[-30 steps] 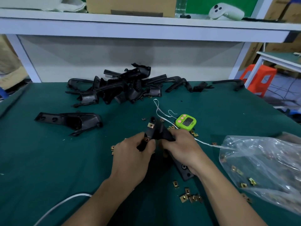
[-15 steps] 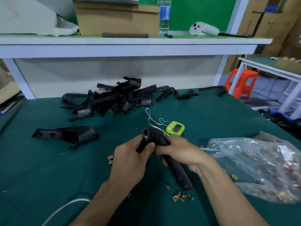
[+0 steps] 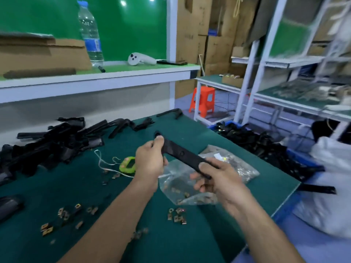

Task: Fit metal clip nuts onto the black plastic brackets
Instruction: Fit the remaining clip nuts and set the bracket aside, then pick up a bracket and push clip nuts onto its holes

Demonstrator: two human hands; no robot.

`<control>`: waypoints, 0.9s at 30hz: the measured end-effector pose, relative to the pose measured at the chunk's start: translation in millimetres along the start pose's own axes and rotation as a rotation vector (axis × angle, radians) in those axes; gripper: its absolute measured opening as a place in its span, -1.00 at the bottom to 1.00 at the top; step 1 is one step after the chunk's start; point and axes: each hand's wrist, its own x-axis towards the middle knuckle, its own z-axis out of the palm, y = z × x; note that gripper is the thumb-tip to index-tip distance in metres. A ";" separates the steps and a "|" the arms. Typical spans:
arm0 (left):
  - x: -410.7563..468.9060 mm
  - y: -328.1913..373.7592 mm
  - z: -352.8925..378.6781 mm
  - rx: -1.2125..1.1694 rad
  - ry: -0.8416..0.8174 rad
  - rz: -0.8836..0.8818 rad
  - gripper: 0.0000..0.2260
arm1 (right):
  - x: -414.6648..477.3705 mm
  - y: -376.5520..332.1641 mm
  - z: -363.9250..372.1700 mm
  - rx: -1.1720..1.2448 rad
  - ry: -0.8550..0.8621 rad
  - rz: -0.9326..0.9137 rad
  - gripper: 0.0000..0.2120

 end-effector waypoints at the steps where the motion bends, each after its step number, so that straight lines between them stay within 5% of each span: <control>1: -4.3 -0.7 23.7 -0.043 -0.045 -0.066 -0.66 | -6.3 0.3 -17.1 0.042 0.083 -0.006 -0.86; 5: -25.5 -11.5 114.9 -0.193 -0.279 -0.334 -0.84 | -33.6 12.9 -85.4 0.201 0.370 -0.007 -0.80; 8: -40.9 -25.2 166.0 -0.070 -0.462 -0.417 -0.81 | -55.7 27.4 -131.2 0.318 0.518 0.075 -0.80; 12: -42.1 -33.8 210.1 0.037 -0.687 -0.474 -0.81 | -66.1 38.2 -172.5 0.414 0.545 0.192 -0.78; 15: -25.2 -8.7 244.5 -0.153 -0.766 -0.501 -0.77 | -18.7 0.1 -200.8 0.552 0.523 0.125 -0.71; 19: 2.0 17.7 278.5 0.015 -0.748 -0.349 -0.37 | 73.6 -55.8 -223.2 0.722 0.558 0.093 -0.58; 27: 41.3 -7.3 215.6 0.521 -0.496 0.313 -0.76 | 123.3 -0.3 -123.2 0.073 0.376 0.053 -0.73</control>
